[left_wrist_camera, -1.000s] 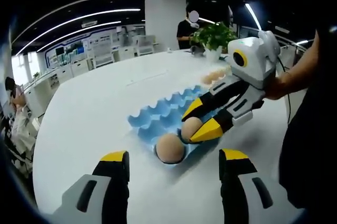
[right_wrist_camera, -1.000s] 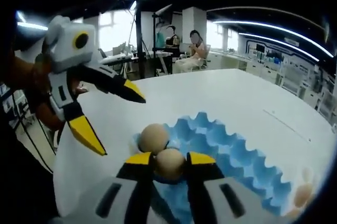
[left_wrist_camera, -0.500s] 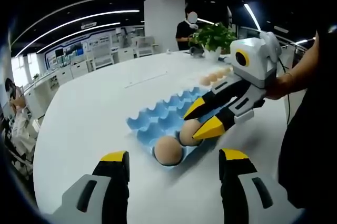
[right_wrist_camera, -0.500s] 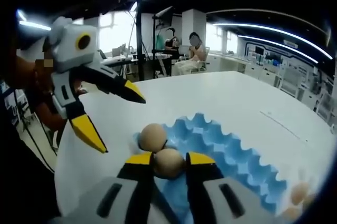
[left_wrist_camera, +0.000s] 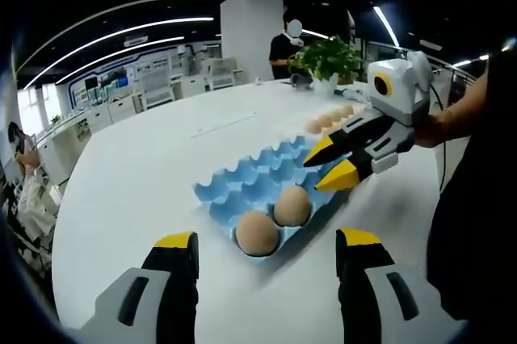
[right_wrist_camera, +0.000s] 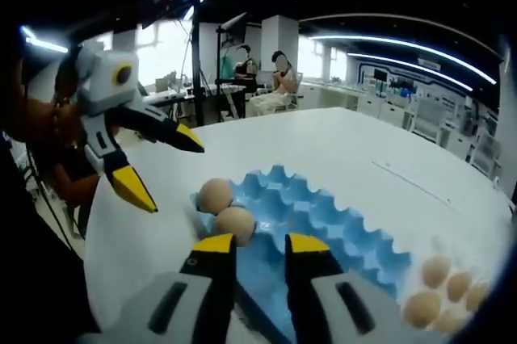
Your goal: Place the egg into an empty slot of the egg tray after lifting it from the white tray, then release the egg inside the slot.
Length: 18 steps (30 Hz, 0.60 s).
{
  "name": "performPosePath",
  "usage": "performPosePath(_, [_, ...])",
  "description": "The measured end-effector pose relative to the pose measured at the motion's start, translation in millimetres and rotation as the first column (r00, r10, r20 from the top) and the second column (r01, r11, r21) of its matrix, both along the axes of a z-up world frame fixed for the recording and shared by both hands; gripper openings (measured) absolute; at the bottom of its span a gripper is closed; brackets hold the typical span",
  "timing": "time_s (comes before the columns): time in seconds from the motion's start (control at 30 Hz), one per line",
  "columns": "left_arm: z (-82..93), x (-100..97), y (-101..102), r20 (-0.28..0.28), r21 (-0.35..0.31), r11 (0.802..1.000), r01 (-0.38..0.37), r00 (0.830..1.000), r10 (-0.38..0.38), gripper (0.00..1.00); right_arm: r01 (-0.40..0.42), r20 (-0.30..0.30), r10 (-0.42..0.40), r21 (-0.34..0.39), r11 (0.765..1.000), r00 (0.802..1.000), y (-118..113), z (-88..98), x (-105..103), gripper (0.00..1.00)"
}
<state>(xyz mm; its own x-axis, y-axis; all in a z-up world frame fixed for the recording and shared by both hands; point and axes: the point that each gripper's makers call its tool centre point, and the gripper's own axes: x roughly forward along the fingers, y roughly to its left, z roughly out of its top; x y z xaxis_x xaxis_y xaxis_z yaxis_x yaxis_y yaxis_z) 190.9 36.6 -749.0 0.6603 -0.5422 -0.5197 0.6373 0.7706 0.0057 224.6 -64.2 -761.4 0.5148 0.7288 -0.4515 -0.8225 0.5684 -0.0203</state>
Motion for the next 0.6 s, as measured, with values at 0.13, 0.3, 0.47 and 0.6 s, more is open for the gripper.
performPosePath(0.13, [0.2, 0.2, -1, 0.002, 0.0, 1.0, 0.003, 1.0, -0.003, 0.7, 0.06, -0.008, -0.06, -0.007, 0.998, 0.998, -21, -2.1, 2, 0.23])
performPosePath(0.3, [-0.1, -0.4, -2, 0.001, 0.002, 1.0, 0.008, 1.0, -0.008, 0.7, 0.111, -0.003, -0.111, -0.025, 0.994, 0.994, -46, -4.2, 0, 0.23])
performPosePath(0.47, [-0.6, -1.3, -1, 0.0, 0.003, 1.0, 0.007, 1.0, -0.007, 0.7, 0.226, -0.002, -0.226, -0.041, 0.973, 0.974, -85, -5.8, 5, 0.23])
performPosePath(0.6, [-0.9, -2.3, -3, 0.0, 0.004, 1.0, 0.014, 1.0, -0.014, 0.7, 0.306, 0.012, -0.306, -0.058, 0.95, 0.952, -118, -5.2, 8, 0.23])
